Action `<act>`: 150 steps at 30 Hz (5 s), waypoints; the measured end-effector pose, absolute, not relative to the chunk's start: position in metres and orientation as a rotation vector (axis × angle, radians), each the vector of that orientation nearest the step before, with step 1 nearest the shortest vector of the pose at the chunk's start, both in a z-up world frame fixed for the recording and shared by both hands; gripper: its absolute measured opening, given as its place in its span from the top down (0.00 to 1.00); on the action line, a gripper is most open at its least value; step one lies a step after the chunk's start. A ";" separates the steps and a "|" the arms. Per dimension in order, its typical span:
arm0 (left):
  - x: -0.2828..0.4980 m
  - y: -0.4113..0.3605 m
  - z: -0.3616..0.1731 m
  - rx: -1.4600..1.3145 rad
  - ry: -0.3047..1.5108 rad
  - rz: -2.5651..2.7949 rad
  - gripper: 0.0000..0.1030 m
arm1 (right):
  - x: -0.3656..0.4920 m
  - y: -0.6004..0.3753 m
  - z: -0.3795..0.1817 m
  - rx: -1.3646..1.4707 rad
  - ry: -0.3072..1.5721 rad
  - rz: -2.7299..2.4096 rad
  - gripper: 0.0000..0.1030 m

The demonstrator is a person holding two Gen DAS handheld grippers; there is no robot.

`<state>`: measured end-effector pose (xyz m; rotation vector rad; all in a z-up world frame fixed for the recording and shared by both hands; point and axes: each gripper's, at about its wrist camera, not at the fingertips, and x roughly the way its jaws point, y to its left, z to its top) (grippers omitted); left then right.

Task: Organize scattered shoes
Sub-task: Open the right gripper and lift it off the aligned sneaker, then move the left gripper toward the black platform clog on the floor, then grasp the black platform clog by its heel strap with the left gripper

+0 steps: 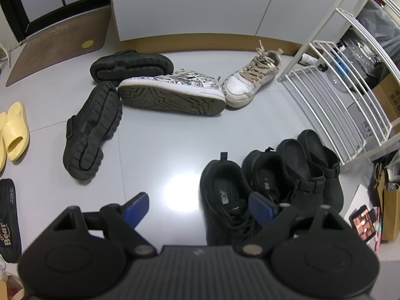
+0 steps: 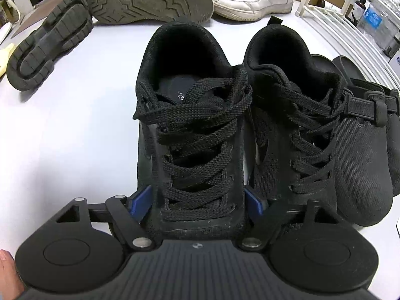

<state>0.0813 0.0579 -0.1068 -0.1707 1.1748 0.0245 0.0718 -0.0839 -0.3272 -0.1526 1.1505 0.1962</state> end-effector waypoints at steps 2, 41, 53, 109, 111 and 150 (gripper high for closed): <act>0.082 0.059 -0.107 -0.170 1.174 0.028 0.14 | 0.072 -0.084 -0.326 -0.155 1.157 0.193 0.23; 0.049 0.099 -0.065 -0.248 1.056 0.077 0.14 | 0.050 -0.093 -0.182 -0.117 0.952 0.090 0.16; 0.038 0.117 -0.049 -0.312 1.023 0.108 0.14 | 0.000 -0.082 -0.067 -0.148 0.855 0.183 0.15; 0.047 0.179 0.050 -0.301 0.877 0.264 0.10 | 0.045 -0.153 0.078 0.060 0.769 0.388 0.04; 0.062 0.185 0.050 -0.287 0.884 0.259 0.10 | 0.053 -0.156 0.075 0.065 0.774 0.358 0.04; 0.182 0.329 -0.194 -0.312 1.048 0.241 0.11 | 0.086 -0.097 -0.002 -0.245 1.000 0.477 0.04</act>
